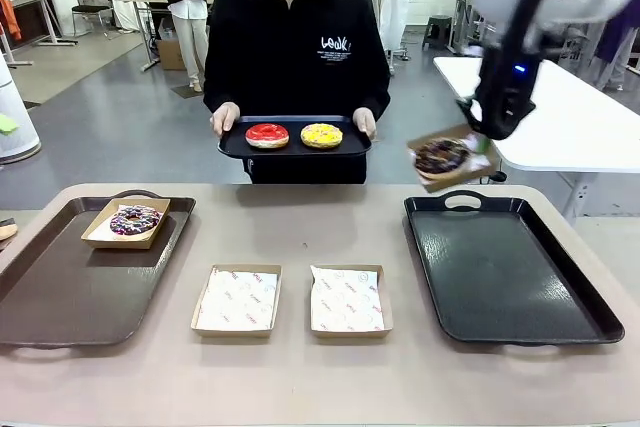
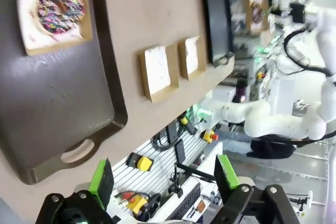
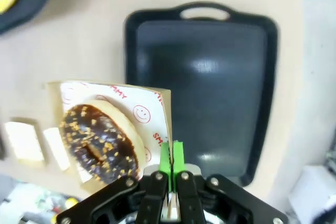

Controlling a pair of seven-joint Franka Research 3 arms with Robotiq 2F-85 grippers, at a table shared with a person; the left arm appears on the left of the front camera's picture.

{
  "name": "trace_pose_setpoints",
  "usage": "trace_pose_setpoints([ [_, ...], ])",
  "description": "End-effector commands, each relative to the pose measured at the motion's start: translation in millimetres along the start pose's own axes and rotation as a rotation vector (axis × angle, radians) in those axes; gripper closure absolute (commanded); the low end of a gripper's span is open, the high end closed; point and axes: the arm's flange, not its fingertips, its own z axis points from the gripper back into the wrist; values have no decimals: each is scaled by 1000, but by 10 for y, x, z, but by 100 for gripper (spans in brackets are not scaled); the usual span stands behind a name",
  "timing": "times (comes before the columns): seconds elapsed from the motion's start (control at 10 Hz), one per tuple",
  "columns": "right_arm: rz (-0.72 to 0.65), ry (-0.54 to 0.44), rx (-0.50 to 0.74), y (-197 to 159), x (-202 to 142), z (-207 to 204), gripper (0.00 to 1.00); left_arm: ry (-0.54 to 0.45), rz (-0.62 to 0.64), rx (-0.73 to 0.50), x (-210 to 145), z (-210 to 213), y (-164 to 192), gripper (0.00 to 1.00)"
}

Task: Individually package the donuts and arrange them on the tray.
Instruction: Place the picked Paper togo box on the Handle tray while simultaneously picking up another Paper togo box from the table with the other hand.

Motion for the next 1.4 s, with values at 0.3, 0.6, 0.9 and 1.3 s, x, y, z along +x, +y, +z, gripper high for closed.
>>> trace_pose_setpoints([
  [0.3, -48, 24, 144, -695, -247, -783, 98, 140, -24, 249, 217, -1049, -586, 0],
  [0.6, -30, 38, 147, -783, -197, -995, 98, 188, -15, 359, 388, -1646, -685, 0],
  [0.9, -51, 54, 110, -736, -231, -956, 98, 196, -16, 442, 546, -2138, -699, 0],
  [1.3, -51, 54, 110, -736, -231, -956, 98, 172, -42, 568, 656, -2636, -760, 0],
])
